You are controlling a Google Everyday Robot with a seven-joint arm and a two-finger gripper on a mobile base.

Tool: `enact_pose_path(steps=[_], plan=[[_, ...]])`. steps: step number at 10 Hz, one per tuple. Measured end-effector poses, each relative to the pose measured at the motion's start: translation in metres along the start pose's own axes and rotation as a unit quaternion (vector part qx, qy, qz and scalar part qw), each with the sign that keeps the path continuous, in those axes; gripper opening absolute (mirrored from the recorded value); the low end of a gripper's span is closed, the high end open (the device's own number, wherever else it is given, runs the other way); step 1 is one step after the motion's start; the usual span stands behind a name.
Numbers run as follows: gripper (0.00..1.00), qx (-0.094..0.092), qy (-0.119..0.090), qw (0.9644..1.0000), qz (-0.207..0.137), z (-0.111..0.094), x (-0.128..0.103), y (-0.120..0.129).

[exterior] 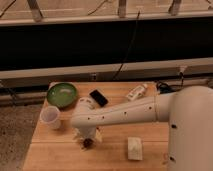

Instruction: Place the pepper on the white sponge

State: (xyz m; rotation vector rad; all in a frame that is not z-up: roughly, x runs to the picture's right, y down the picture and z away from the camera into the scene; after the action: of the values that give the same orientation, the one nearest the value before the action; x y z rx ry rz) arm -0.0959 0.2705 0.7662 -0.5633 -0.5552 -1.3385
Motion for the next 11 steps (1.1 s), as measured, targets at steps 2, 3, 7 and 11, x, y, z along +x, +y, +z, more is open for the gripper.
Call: enact_pose_path(steps=[2, 3, 7, 11], plan=[[0.8, 0.0, -0.001, 1.0, 0.002, 0.0008, -0.0007, -0.0026], [0.8, 0.0, -0.001, 1.0, 0.002, 0.001, -0.0012, -0.0036], [0.8, -0.001, -0.002, 1.0, 0.008, 0.0022, -0.0017, -0.0052], [0.8, -0.001, -0.003, 0.9999, 0.013, 0.0036, -0.0028, -0.007]])
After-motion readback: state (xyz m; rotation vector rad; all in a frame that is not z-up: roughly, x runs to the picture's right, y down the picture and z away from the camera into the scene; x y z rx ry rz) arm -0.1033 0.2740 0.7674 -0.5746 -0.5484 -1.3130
